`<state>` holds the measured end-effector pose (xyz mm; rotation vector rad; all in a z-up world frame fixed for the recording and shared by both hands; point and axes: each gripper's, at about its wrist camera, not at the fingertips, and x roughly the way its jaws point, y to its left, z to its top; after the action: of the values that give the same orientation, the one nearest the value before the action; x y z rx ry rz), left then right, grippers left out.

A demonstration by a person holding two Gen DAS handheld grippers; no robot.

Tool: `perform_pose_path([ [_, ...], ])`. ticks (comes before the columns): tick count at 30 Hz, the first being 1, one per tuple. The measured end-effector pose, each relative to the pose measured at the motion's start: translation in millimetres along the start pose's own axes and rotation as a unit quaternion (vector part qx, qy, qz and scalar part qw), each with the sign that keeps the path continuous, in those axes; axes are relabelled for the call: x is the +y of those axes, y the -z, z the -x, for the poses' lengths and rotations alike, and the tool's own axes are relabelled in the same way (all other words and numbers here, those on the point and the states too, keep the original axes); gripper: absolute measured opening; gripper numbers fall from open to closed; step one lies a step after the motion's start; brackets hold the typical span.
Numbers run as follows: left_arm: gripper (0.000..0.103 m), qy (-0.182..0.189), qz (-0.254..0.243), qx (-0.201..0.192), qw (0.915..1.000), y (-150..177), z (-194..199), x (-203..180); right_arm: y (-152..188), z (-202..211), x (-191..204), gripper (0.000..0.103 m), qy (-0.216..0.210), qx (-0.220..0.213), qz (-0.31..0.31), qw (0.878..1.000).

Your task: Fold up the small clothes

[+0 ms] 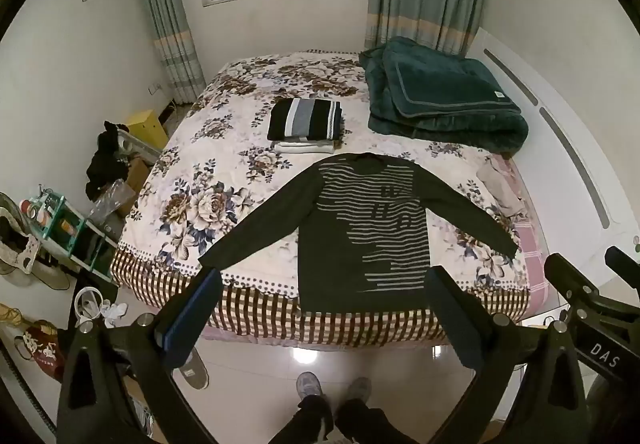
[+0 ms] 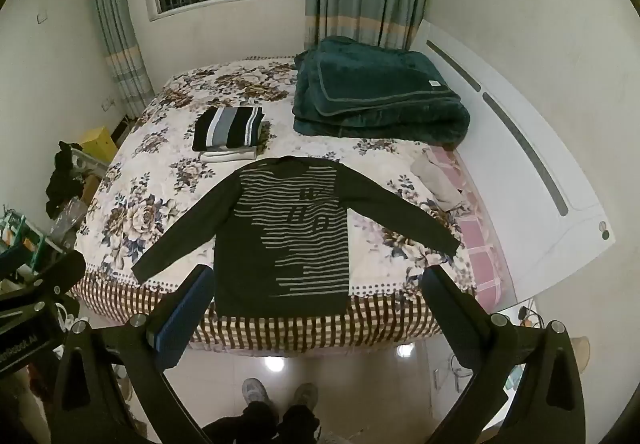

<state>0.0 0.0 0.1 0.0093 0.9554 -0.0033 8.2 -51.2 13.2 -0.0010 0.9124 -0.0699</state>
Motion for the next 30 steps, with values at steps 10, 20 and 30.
perform_pose_path([
  [10, 0.103, 0.002, 0.004, 0.0, 1.0, 0, -1, 1, -1, 7, -6, 0.103, 0.002, -0.001, -0.004, 1.0],
  [20, 0.103, 0.007, 0.007, -0.003, 1.0, -4, 2, 2, -2, 9, -1, 0.103, 0.002, -0.003, -0.002, 1.0],
  [30, 0.103, 0.004, 0.011, -0.007, 0.9999, -13, 5, -2, -5, 12, -2, 0.103, 0.003, -0.006, -0.004, 1.0],
])
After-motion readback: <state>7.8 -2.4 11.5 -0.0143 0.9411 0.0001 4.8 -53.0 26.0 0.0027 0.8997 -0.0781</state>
